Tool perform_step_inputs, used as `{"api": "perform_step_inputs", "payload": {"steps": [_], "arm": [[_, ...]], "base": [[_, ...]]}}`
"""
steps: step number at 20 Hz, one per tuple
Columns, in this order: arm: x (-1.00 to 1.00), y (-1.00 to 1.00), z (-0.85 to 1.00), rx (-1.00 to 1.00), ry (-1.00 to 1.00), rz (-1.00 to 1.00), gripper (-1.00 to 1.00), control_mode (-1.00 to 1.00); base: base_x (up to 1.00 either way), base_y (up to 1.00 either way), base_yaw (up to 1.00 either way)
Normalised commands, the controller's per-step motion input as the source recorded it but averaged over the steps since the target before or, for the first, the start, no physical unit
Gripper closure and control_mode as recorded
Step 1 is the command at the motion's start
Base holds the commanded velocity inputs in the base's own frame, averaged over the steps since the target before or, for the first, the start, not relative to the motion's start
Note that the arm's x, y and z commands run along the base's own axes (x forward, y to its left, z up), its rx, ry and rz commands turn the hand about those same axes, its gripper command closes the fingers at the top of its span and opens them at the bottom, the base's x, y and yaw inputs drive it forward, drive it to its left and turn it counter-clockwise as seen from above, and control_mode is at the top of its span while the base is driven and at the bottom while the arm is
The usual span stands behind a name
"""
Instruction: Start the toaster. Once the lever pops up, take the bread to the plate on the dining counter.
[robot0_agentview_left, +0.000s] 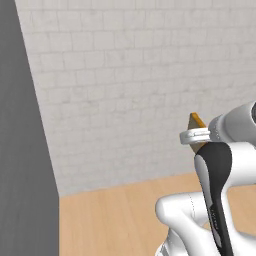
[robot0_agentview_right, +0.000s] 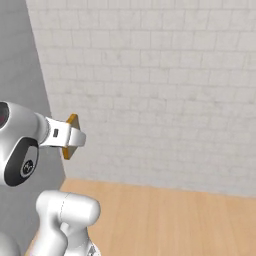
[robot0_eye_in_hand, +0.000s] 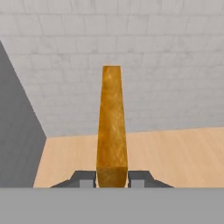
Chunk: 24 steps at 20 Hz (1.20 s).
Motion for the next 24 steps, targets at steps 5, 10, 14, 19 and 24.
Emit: {"api": "perform_step_inputs", "payload": {"steps": [5,10,14,19,24], "arm": [[0.00,0.00,0.00,0.00,0.00,0.00,1.00,1.00],[0.00,0.00,0.00,0.00,0.00,0.00,1.00,1.00],[0.00,0.00,0.00,0.00,0.00,0.00,1.00,1.00],[0.00,0.00,0.00,0.00,0.00,0.00,1.00,1.00],[0.00,0.00,0.00,0.00,0.00,0.00,1.00,1.00]], "base": [[0.32,-0.26,-0.67],[0.00,-0.14,-0.90],[0.00,-0.01,-0.95],[0.00,0.00,-0.93],[0.12,0.00,-0.84]]}}
